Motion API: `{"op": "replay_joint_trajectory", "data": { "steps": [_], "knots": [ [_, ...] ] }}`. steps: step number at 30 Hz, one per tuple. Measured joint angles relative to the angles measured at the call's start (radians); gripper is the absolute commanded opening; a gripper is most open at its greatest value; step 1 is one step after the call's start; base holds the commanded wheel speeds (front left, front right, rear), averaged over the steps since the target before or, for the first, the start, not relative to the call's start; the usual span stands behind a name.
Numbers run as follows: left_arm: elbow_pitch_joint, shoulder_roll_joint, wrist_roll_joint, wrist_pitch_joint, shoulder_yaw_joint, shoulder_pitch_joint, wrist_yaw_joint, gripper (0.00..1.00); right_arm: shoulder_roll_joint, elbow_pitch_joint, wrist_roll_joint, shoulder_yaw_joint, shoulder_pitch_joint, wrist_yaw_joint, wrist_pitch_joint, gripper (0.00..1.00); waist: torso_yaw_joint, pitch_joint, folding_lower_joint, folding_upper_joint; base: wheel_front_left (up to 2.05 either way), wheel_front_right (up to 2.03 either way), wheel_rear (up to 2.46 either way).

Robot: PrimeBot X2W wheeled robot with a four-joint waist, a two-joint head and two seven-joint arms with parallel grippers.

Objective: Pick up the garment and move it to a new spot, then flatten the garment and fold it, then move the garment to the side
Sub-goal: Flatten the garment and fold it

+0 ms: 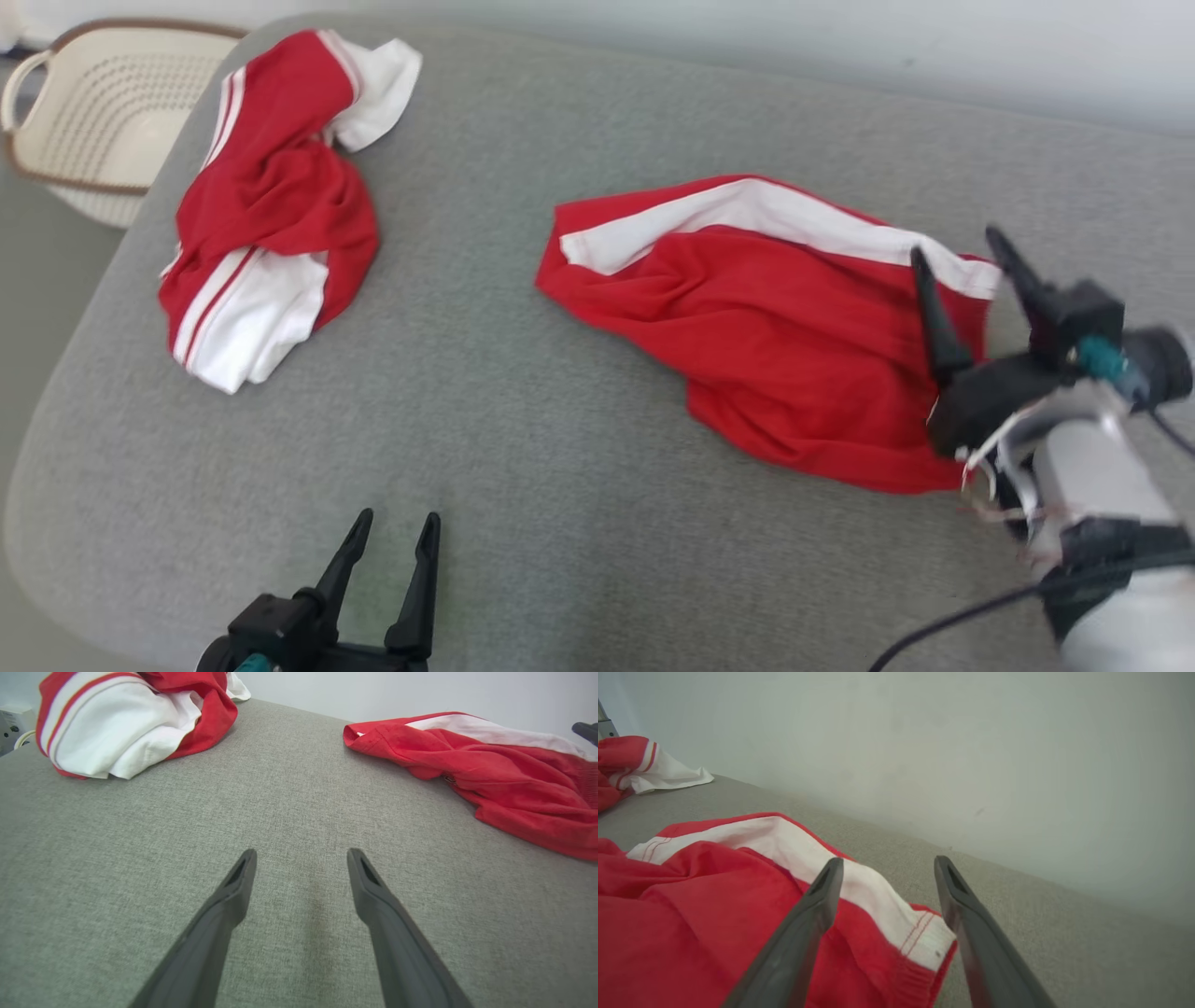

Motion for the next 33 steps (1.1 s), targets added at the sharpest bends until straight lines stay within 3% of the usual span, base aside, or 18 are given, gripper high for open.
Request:
{"op": "replay_joint_trajectory", "data": {
  "steps": [6, 14, 21, 33],
  "knots": [
    [0.005, 0.001, 0.015, 0.000, 0.026, 0.026, -0.008, 1.00, 0.071, -0.143, -0.009, -0.046, 0.195, 0.000, 0.000, 1.00, -0.075, -0.049, -0.0001, -0.0001, 0.00, 0.00, 0.00],
    [0.011, 0.000, 0.023, 0.000, 0.040, 0.039, -0.017, 1.00, 0.136, -0.216, -0.003, -0.038, 0.355, 0.000, 0.000, 1.00, -0.145, -0.097, -0.0001, -0.0001, 0.00, 0.00, 0.00],
    [0.013, 0.001, 0.024, 0.000, 0.040, 0.053, -0.019, 1.00, 0.162, -0.207, 0.015, 0.014, 0.397, 0.000, 0.000, 1.00, -0.156, -0.110, -0.0001, -0.0001, 0.00, 0.00, 0.00],
    [0.014, 0.001, 0.028, 0.000, 0.043, 0.054, -0.027, 1.00, 0.188, -0.156, 0.023, -0.068, 0.399, 0.000, 0.000, 1.00, -0.135, -0.106, 0.0000, -0.0001, 0.00, 0.00, 0.00]
  ]
}}
